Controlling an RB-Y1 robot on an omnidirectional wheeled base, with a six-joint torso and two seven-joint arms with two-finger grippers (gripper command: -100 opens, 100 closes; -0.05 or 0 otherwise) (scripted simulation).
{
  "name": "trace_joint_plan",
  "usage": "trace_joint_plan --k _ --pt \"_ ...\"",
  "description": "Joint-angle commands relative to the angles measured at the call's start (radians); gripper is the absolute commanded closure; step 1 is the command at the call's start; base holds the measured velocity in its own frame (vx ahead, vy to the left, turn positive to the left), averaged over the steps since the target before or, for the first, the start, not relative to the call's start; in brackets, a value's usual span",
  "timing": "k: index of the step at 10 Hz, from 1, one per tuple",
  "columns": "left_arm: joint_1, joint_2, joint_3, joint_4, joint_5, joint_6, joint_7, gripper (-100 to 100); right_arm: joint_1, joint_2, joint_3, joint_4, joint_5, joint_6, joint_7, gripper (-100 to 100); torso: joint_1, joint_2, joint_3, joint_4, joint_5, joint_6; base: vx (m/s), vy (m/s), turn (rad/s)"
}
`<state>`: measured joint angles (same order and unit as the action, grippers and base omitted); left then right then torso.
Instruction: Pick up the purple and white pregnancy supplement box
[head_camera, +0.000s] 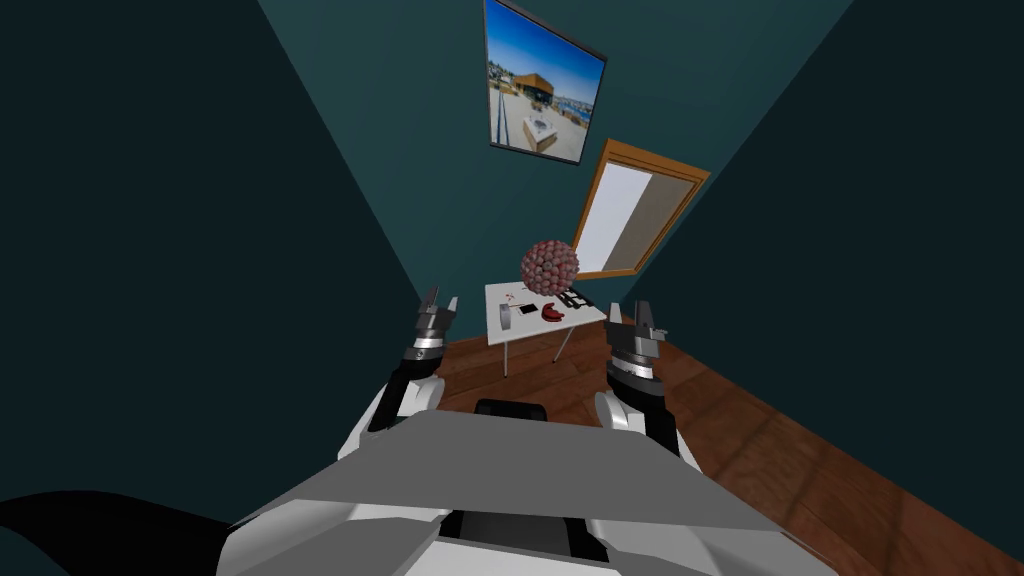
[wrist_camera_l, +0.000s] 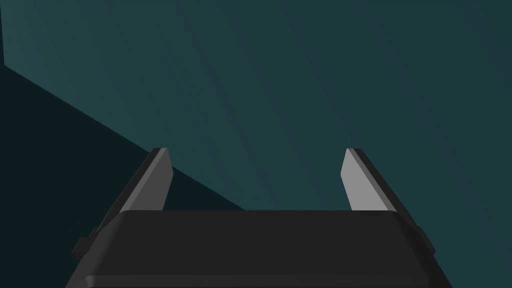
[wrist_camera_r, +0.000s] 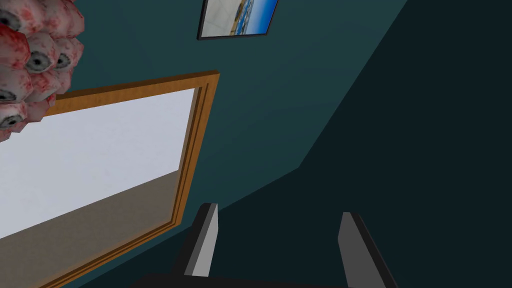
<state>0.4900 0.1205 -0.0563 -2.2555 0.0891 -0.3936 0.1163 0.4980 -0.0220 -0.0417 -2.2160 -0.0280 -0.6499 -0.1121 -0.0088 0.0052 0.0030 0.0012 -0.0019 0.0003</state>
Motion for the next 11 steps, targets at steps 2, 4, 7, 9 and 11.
trace_joint_plan --k 2,4,7,9,11 --pt "-0.002 0.020 -0.006 0.058 0.045 0.007 0.045 -100 0.000 0.000 0.000 0.000 0.000 0.000 0.000 0 0.000 -0.001 0.000 0.000 0.000 0.000 -0.052 -0.117 -0.047" --pt "-0.006 0.029 -0.014 0.100 0.079 0.016 0.078 -100 0.000 0.000 0.000 0.000 0.000 0.000 0.000 0 0.001 -0.002 -0.001 0.000 0.000 0.000 -0.057 -0.111 -0.053" --pt "-0.013 0.043 -0.023 0.161 0.127 0.027 0.127 -100 0.000 0.000 0.000 0.000 0.000 0.000 0.000 0 0.002 -0.001 -0.001 0.000 0.000 0.000 -0.058 -0.110 -0.049" --pt "-0.020 0.056 -0.032 0.215 0.170 0.035 0.173 -100 0.000 0.000 0.000 0.000 0.000 0.000 0.000 0 0.002 -0.001 -0.001 0.000 0.000 0.000 -0.042 -0.114 -0.041" --pt "-0.025 0.061 -0.037 0.248 0.197 0.038 0.202 -100 0.000 0.000 0.000 0.000 0.000 0.000 0.000 0 0.001 -0.003 -0.002 -0.001 0.000 0.000 -0.015 -0.123 -0.027"
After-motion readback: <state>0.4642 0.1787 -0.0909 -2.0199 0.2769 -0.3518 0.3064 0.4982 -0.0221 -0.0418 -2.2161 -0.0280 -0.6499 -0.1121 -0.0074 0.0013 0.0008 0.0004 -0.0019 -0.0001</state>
